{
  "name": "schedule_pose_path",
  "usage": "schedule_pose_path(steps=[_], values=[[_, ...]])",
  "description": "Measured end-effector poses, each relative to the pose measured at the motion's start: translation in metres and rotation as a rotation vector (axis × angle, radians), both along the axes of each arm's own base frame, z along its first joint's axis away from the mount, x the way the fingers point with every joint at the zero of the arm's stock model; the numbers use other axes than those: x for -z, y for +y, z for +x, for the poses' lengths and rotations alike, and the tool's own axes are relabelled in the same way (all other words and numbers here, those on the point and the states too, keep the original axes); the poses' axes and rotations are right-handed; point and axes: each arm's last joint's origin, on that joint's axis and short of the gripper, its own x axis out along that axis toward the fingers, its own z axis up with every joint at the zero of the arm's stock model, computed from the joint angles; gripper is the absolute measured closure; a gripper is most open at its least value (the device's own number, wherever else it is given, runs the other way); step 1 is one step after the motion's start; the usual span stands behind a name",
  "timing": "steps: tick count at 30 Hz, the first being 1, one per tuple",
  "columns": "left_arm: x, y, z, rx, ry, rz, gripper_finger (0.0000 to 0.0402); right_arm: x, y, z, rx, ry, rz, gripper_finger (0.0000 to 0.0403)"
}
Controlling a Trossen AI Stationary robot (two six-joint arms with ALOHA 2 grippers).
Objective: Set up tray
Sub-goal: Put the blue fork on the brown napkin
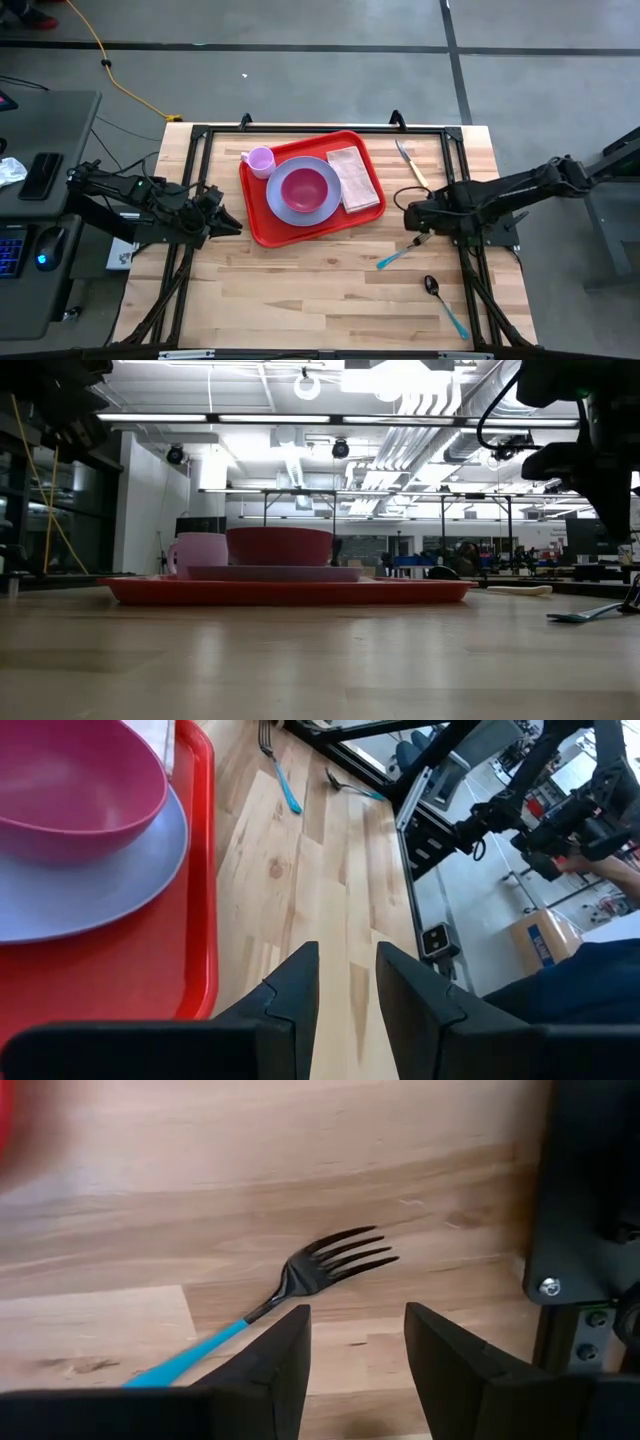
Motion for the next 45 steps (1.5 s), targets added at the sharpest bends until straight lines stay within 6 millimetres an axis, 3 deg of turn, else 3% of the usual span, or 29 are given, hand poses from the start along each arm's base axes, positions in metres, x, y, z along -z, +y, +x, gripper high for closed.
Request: schedule_pose_path(steps=[12,21,35,45], values=[[0.000,0.000,0.000,0.002,-0.001,0.006,0.0268,0.024,0.004,0.021,0.014,0.118,0.030,0.0261],[0.000,0.000,0.000,0.003,0.003,0.007,0.0268,0.031,0.004,0.019,0.015,0.226,0.008,0.0261],[0.001,0.000,0.000,0.014,0.000,0.032,0.0268,0.032,-0.008,0.021,0.057,0.221,-0.025,0.0261],[0.001,0.000,0.000,0.022,0.001,0.029,0.0268,0.062,-0.009,0.012,0.077,0.173,0.046,0.0261]])
